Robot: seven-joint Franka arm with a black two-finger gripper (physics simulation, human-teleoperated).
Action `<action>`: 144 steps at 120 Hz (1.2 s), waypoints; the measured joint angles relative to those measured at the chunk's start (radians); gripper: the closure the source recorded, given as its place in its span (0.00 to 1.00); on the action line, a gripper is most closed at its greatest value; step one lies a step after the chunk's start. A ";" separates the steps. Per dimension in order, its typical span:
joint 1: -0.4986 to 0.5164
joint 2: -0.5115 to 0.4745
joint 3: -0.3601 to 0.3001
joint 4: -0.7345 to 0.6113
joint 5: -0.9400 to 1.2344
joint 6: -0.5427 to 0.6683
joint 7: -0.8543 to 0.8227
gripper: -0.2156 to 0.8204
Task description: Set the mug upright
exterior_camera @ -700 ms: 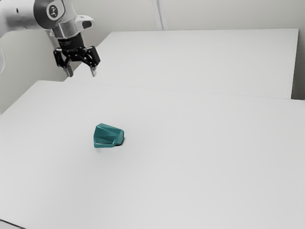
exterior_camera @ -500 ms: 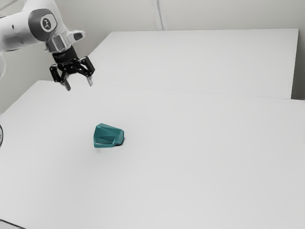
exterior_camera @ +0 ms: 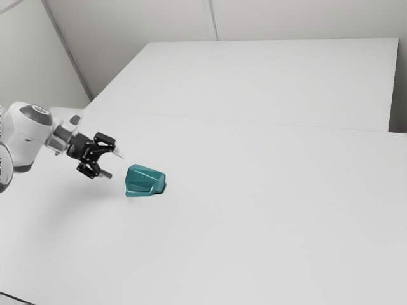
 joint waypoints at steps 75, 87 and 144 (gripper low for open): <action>-0.024 0.062 -0.044 -0.048 -0.178 0.044 0.428 0.21; -0.028 0.064 -0.048 -0.055 -0.189 0.049 0.463 0.22; -0.035 0.063 -0.054 -0.082 -0.248 0.074 0.566 0.75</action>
